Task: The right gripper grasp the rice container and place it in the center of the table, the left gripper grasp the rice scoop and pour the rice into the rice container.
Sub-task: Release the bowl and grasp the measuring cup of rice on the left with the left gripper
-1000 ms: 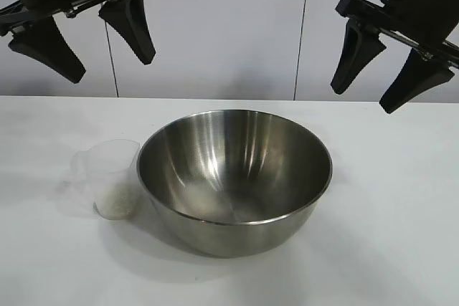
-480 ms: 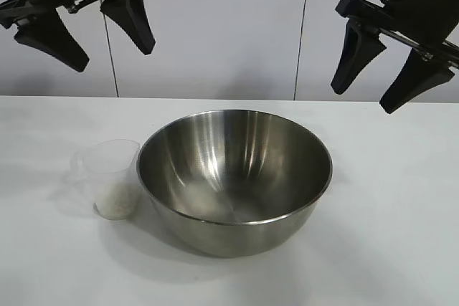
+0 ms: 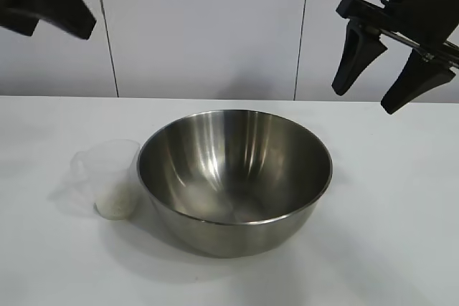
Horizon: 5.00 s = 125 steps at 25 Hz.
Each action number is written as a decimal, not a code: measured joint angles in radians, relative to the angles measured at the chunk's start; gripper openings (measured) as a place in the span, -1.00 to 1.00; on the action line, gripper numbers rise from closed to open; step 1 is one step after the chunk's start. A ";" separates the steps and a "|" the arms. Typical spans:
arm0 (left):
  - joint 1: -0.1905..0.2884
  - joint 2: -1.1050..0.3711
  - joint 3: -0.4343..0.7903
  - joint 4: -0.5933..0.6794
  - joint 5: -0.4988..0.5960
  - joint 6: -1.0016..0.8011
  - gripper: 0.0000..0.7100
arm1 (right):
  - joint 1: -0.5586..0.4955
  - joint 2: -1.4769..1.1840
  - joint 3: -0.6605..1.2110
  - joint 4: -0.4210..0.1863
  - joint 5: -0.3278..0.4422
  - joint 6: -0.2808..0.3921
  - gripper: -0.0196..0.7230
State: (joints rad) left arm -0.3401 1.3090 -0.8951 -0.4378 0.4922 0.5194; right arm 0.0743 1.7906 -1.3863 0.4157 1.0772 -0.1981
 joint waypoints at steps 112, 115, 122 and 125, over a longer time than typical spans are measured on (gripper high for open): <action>0.161 0.229 0.352 -0.347 -0.388 0.084 0.19 | 0.000 0.002 0.000 0.008 -0.656 -0.004 0.36; 0.094 0.231 0.352 -0.090 -0.569 -0.220 0.19 | 0.000 0.002 0.000 0.008 -0.676 -0.005 0.36; 0.072 0.342 0.488 0.340 -0.981 -0.723 0.19 | 0.000 0.013 0.000 0.000 -0.387 -0.005 0.36; 0.072 0.392 0.552 0.402 -1.212 -0.786 0.19 | 0.000 0.026 0.001 -0.004 -0.264 -0.005 0.36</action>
State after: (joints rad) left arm -0.2686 1.7009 -0.3430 -0.0362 -0.7195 -0.2669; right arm 0.0743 1.8164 -1.3853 0.4117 0.8131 -0.2033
